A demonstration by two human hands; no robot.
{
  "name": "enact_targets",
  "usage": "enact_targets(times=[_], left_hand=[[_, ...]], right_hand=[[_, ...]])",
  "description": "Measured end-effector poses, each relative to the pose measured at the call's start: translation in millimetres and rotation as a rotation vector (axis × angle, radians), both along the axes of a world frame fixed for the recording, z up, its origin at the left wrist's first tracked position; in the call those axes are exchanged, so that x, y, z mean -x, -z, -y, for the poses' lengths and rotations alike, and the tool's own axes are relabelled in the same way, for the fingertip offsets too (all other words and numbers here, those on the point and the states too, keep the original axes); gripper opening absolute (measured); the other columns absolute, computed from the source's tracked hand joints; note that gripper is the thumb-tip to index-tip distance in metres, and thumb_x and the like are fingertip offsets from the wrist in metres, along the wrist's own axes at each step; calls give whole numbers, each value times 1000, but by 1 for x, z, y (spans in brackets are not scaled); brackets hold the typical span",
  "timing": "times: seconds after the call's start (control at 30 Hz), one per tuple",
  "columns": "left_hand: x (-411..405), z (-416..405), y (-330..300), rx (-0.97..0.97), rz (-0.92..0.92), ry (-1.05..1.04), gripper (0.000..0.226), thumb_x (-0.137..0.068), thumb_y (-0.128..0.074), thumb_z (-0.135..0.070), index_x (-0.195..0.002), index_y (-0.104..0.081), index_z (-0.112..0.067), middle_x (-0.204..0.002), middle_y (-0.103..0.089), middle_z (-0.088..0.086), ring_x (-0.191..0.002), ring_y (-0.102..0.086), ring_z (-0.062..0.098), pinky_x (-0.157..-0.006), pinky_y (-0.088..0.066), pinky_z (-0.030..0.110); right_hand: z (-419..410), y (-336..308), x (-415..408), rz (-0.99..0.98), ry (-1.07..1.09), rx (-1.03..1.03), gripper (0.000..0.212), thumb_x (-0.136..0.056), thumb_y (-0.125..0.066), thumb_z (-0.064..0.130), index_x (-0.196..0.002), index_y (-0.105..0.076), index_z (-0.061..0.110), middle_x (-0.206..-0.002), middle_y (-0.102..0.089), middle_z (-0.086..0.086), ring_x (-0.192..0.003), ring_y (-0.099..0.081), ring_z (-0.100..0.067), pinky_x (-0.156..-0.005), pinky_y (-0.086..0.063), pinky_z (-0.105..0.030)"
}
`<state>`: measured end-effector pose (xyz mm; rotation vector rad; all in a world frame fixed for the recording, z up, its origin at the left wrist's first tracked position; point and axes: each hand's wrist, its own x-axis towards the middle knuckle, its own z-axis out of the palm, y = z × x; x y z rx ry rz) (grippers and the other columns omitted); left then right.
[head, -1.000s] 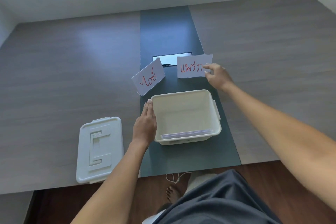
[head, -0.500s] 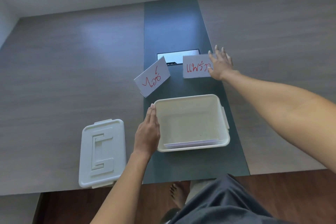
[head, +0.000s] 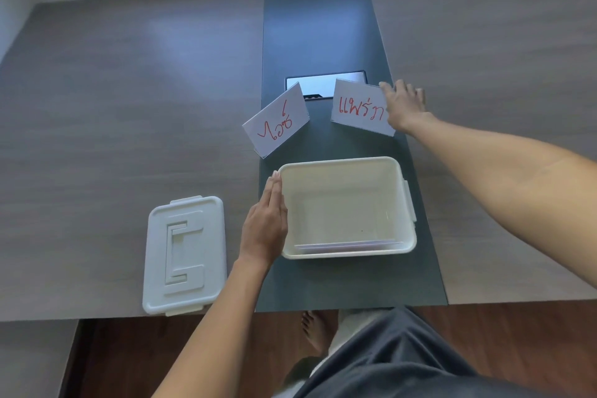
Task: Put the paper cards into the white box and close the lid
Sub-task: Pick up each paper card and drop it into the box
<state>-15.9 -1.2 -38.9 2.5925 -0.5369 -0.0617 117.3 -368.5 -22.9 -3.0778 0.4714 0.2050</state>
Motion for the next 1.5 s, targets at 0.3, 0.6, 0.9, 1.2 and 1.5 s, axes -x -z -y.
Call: enact_targets(times=[0.3, 0.6, 0.9, 1.2, 1.5], left_hand=[[1, 2, -2, -18, -6, -7, 52, -103, -30, -16, -154, -22, -15, -161, -23, -3, -145, -31, 18, -102, -44, 40], [2, 2, -4, -44, -17, -12, 52, -102, -29, -10, -153, -22, -11, -161, -24, 1, -146, -29, 20, -100, -44, 44], [4, 3, -8, -41, -16, -5, 54, -100, -26, -6, -154, -22, -10, -161, -23, 1, -146, -27, 21, -101, -42, 45], [4, 2, -9, -30, -45, -8, 51, -103, -25, -12, -154, -22, -12, -161, -23, 1, -146, -28, 22, -101, -43, 49], [3, 1, -10, -9, -66, 8, 53, -103, -29, -18, -155, -18, -15, -162, -21, -1, -144, -31, 25, -97, -46, 54]], right_hand=[[-10, -17, 30, 67, 59, -203, 36, -90, -48, -3, -122, -51, 11, -120, -64, -18, -104, -61, -41, -79, -52, -43], [-17, -57, 77, 301, 170, -338, 39, -89, -49, 0, -123, -60, 15, -121, -69, -16, -107, -64, -39, -75, -49, -35], [-41, -112, 128, 523, 27, -378, 32, -94, -48, 7, -119, -64, 15, -114, -70, -13, -102, -64, -37, -77, -54, -42], [-69, -138, 189, 303, -38, -721, 27, -99, -48, 9, -116, -67, 18, -109, -73, 0, -99, -70, -14, -82, -57, -27], [-83, -122, 216, -16, -192, -668, 30, -100, -48, 9, -118, -65, 26, -111, -74, 4, -102, -69, -14, -93, -54, -36]])
